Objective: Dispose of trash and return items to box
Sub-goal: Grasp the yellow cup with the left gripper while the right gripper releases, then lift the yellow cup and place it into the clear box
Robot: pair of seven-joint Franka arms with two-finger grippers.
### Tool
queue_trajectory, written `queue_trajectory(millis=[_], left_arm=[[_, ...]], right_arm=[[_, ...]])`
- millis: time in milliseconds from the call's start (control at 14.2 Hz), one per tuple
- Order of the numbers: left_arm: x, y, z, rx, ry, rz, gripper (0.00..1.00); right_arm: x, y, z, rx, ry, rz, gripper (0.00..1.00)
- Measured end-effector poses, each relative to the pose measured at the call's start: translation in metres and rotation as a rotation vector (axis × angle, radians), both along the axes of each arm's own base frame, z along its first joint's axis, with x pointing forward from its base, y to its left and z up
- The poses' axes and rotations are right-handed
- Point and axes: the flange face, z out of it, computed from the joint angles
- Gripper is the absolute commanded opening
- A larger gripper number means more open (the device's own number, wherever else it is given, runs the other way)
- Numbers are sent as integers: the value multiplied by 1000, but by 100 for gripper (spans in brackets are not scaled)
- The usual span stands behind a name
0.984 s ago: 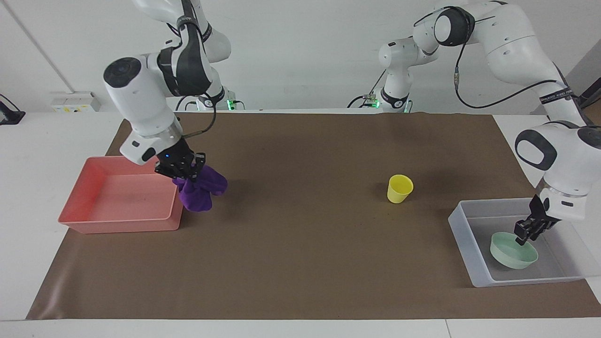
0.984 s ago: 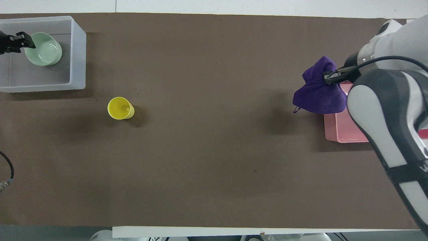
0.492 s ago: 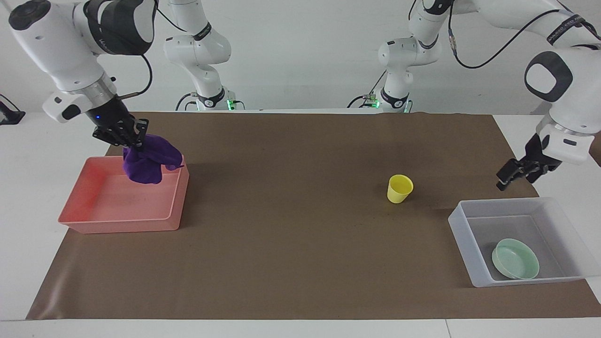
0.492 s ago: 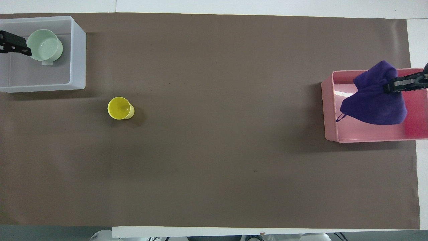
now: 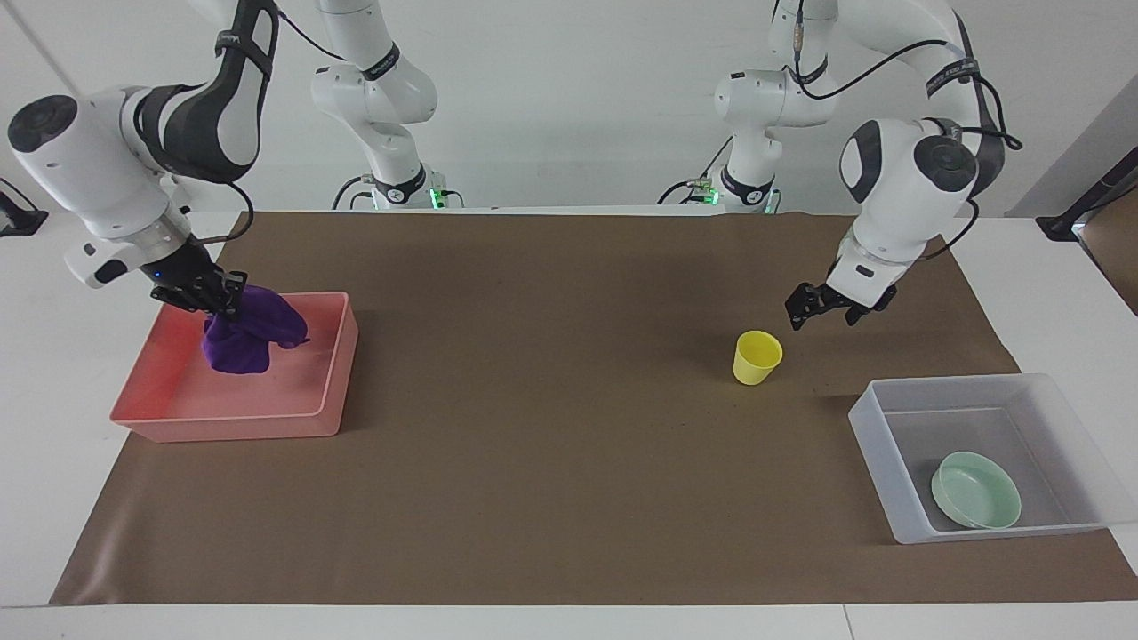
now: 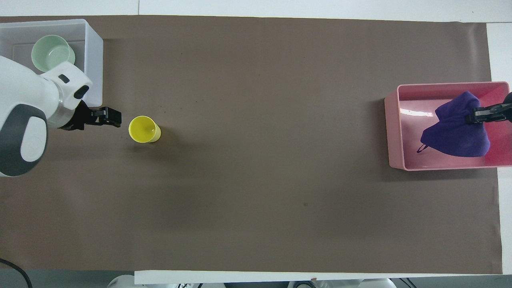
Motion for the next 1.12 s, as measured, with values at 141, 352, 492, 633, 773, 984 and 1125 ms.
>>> queue_trajectory(millis=[141,352,492,633,773,984,1125], left_arm=[[-11,-6,-20,1,2,1,100],[-17,-22,-29,-5,-22,12,82],[-19,-27,-37,-8,-32,16,9],[-21,-25,-48,-9,-36,20,0],[-20,-25,-57,-14,-52,29,0],[-16,-26,-67,-18,-64,55,0],[-11,-28,-61,-25,-83,89,0]], right_arm=[[0,3,-27,1,20,3,46],[2,6,-38,0,29,9,100],[6,16,-35,-1,23,29,100],[11,27,-27,0,18,49,100],[20,53,-8,4,21,90,100],[32,102,23,4,40,98,100],[36,121,45,1,64,86,100]])
